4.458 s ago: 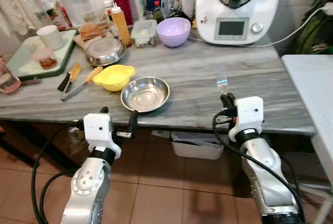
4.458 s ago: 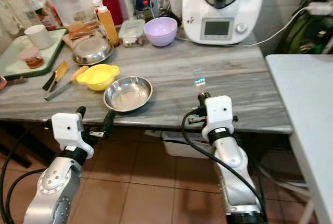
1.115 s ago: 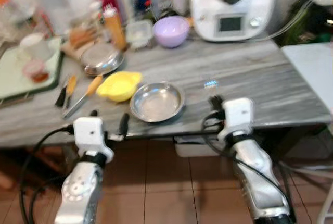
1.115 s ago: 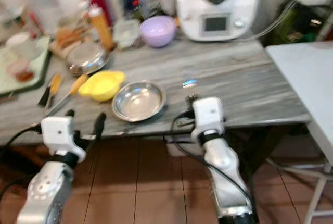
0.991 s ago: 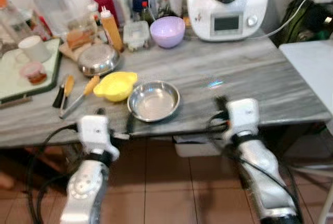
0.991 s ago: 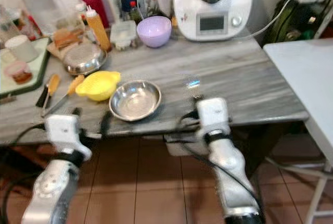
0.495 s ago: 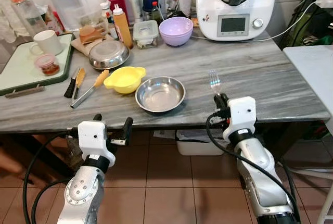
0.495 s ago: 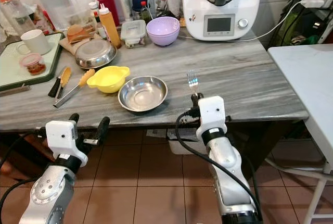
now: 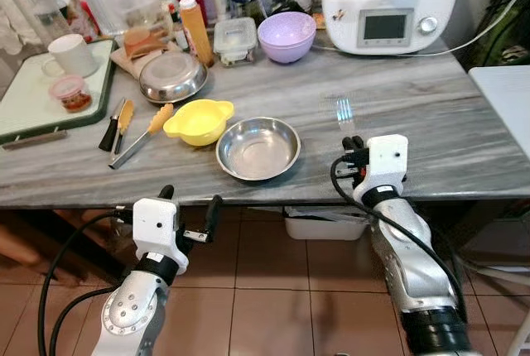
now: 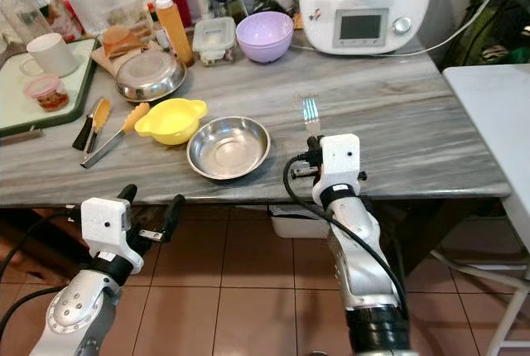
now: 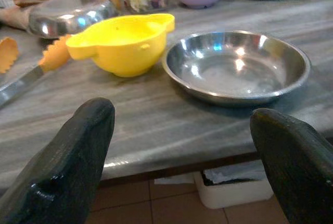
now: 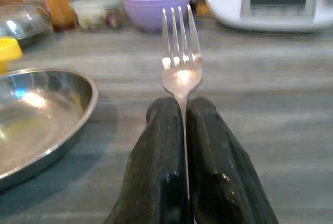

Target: Setting the table

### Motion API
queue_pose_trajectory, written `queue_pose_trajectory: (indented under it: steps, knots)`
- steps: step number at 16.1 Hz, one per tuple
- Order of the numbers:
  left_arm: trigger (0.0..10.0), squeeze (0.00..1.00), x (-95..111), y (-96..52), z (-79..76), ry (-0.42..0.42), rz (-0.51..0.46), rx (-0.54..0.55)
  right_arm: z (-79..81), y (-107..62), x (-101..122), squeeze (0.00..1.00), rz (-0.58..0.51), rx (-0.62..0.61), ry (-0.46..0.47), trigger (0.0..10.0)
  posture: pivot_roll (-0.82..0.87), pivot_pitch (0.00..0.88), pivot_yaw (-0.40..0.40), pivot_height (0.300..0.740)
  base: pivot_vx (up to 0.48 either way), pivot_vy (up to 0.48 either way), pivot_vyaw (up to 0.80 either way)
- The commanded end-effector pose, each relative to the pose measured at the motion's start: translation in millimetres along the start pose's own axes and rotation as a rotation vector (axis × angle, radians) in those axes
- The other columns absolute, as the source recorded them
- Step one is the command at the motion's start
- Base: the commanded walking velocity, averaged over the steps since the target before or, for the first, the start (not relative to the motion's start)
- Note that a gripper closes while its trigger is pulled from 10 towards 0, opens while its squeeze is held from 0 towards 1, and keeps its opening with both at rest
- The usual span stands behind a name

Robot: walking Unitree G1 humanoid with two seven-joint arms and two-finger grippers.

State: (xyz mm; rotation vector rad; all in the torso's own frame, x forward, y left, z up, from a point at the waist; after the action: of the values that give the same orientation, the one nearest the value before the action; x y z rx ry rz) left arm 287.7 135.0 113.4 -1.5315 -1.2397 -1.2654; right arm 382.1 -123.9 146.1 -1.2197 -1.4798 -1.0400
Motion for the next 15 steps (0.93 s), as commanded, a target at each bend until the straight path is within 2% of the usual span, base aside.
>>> queue_pose_trajectory:
  steps: [1, 3, 4, 6, 8, 10, 15]
  knots:
    - [10.0, 0.0, 1, -2.9, -3.9, 0.021, 0.009, -0.03, 9.5, 4.2, -2, 0.0, 0.021, 0.027, 0.048, 10.0, -0.07, 0.142, 0.119, 0.74, 0.0, 0.0, 0.0]
    - [10.0, 0.0, 1, -3.6, -5.3, 0.023, 0.01, -0.037, 19.2, 5.9, -7, 0.0, 0.051, 0.05, 0.104, 10.0, -0.07, 0.14, 0.12, 0.74, 0.0, 0.0, 0.0]
    - [10.0, 0.0, 2, -4.0, -5.6, 0.023, 0.012, -0.043, 34.0, 6.9, -7, 0.0, 0.061, 0.09, 0.141, 10.0, -0.06, 0.139, 0.121, 0.74, 0.0, 0.0, 0.0]
    - [10.0, 0.0, 2, -4.0, -6.9, 0.022, 0.013, -0.055, 41.6, 7.7, -6, 0.0, 0.063, 0.107, 0.158, 10.0, -0.06, 0.138, 0.122, 0.74, 0.0, 0.0, 0.0]
    - [10.0, 0.0, 4, -4.5, -12.1, 0.01, 0.013, -0.095, 40.3, 10.5, -4, 0.0, 0.059, 0.088, 0.163, 10.0, -0.06, 0.137, 0.122, 0.74, 0.0, 0.0, 0.0]
    - [10.0, 0.0, 7, -5.7, -21.5, -0.013, 0.016, -0.163, 30.4, 14.8, -6, 0.0, 0.069, 0.046, 0.175, 10.0, -0.06, 0.137, 0.122, 0.74, 0.0, 0.0, 0.0]
    - [10.0, 0.0, 3, -5.9, -26.1, -0.026, 0.039, -0.202, 20.9, 19.8, -9, 0.0, 0.092, 0.003, 0.224, 10.0, -0.06, 0.139, 0.127, 0.74, 0.0, 0.0, 0.0]
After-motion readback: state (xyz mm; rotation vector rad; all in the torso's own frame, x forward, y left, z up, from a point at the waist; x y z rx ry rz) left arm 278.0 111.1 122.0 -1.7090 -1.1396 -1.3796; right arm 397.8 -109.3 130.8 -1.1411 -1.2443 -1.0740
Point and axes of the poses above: a point about 5 cm out from each wrist's last joint towards the gripper, its own y axis pointing out of the wrist towards the gripper, its own x axis along the axis of the wrist's last joint, z = x × y, the point moved 6 cm from there along y, pointing out of the wrist towards the gripper, and after that the axes turned 11 degrees about -y, right-handed, at the moved point
